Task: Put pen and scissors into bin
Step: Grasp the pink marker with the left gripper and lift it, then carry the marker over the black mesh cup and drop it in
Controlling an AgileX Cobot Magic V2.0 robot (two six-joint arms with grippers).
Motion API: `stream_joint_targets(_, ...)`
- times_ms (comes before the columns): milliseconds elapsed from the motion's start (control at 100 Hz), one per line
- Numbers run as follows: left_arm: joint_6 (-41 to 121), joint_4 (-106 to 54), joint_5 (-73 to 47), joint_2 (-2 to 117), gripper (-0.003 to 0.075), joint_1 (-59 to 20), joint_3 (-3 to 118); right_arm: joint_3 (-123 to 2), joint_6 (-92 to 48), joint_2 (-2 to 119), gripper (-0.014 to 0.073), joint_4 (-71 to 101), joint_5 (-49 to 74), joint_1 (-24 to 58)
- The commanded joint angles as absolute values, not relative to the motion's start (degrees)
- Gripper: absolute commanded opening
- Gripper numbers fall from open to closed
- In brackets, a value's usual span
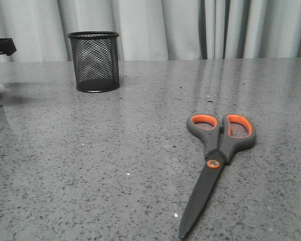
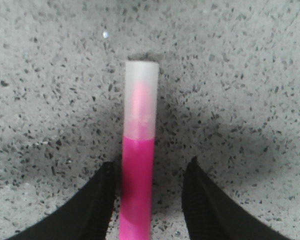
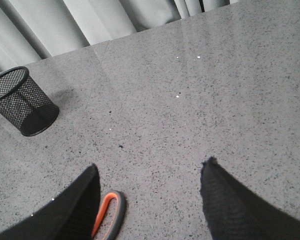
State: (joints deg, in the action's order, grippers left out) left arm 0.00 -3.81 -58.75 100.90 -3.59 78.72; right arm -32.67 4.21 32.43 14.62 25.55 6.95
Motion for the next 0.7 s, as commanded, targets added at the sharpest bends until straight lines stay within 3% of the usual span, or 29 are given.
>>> stream_joint_targets(0, 0.0, -3.84, -57.47, 99.86, 0.025, -3.41, 80.28, -34.55, 3.44, 32.99, 0.04, 14.37, 21.01, 7.04)
stream_joint_targets(80, 1.51, -3.95, -57.64, 100.51, 0.0154, -3.41, 80.28, -34.55, 3.44, 32.99, 0.04, 14.37, 21.01, 7.04)
stream_joint_targets(160, 4.24, -5.63, -57.73, 100.8, -0.0017, -3.41, 80.28, -34.55, 3.44, 32.99, 0.04, 14.37, 21.01, 7.04)
stream_joint_targets(340, 12.35, -21.52, -46.82, 96.52, -0.0019, -3.41, 80.28, -34.55, 3.44, 32.99, 0.04, 14.37, 21.33, 7.04)
stream_joint_targets(690, 49.55, -67.44, -25.05, 87.11, -0.0019, -9.84, 80.28, -34.55, 3.44, 32.99, 0.04, 14.37, 20.4, 7.04)
